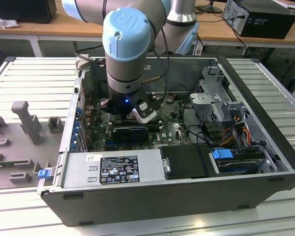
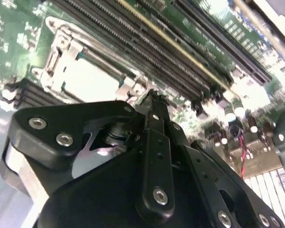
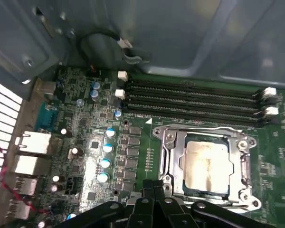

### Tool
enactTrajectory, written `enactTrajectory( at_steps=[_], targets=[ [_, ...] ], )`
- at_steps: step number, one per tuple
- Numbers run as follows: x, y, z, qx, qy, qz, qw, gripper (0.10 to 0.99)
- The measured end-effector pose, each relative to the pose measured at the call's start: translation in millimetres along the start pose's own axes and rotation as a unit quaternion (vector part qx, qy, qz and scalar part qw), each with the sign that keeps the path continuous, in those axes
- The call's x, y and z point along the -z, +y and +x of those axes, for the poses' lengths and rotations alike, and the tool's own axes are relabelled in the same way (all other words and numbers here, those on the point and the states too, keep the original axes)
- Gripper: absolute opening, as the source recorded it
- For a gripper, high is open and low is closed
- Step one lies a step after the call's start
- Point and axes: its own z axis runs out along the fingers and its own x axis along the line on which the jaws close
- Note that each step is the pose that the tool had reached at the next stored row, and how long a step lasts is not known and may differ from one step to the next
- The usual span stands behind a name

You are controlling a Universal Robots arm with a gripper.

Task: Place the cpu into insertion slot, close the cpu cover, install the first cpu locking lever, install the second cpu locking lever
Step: 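Install the second cpu locking lever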

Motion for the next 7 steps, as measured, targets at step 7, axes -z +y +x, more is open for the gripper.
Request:
enactTrajectory(
  at_steps=[7],
  targets=[
    [28.9, 9.1, -0.5, 0.0, 0.001, -0.0001, 1.0, 0.106]
  ],
)
